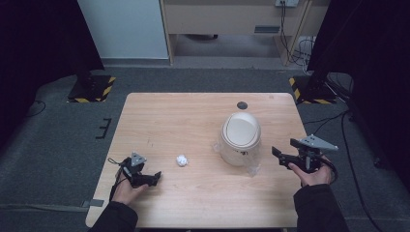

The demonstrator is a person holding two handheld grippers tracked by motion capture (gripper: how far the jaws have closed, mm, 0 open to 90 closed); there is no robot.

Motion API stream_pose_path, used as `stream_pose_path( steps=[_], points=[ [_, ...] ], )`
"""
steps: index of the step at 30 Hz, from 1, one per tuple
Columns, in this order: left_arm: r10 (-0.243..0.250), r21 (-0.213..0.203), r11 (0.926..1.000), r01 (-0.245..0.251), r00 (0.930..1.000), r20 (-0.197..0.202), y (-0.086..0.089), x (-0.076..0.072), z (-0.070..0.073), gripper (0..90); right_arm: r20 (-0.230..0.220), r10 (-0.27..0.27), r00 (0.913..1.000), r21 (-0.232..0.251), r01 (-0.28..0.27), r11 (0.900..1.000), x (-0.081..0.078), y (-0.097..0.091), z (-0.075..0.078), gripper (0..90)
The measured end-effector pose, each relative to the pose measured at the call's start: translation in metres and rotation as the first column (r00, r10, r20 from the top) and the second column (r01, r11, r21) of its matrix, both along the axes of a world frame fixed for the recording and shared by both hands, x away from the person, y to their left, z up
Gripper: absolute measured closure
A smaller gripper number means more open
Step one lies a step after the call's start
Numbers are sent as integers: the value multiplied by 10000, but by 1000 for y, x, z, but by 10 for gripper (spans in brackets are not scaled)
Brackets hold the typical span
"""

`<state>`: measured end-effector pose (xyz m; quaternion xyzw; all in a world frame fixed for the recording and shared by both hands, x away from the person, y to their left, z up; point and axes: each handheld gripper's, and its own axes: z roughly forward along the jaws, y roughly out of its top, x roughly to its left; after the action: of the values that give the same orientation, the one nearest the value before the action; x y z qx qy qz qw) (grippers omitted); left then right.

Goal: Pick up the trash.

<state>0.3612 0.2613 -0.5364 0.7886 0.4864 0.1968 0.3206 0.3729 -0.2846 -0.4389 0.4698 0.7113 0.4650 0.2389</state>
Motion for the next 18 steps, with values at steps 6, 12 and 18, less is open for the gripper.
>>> stream_pose_path(
  steps=[6, 12, 18],
  points=[
    [0, 2, 10000, 0, 10000, 0, 0, 0, 0, 0, 359, 144, 9993, 17, -144, 9999, -5, 6, 13, 153],
    [1, 0, 10000, -1, 10000, 1, 0, 0, 0, 0, 511, 244, 9984, 105, -250, 9996, -8, 11, 25, 152],
    [6, 6, 10000, -6, 10000, 6, 0, 0, 0, 0, 754, 344, 9966, 109, -353, 9993, -10, 18, 32, 151]
  ],
)
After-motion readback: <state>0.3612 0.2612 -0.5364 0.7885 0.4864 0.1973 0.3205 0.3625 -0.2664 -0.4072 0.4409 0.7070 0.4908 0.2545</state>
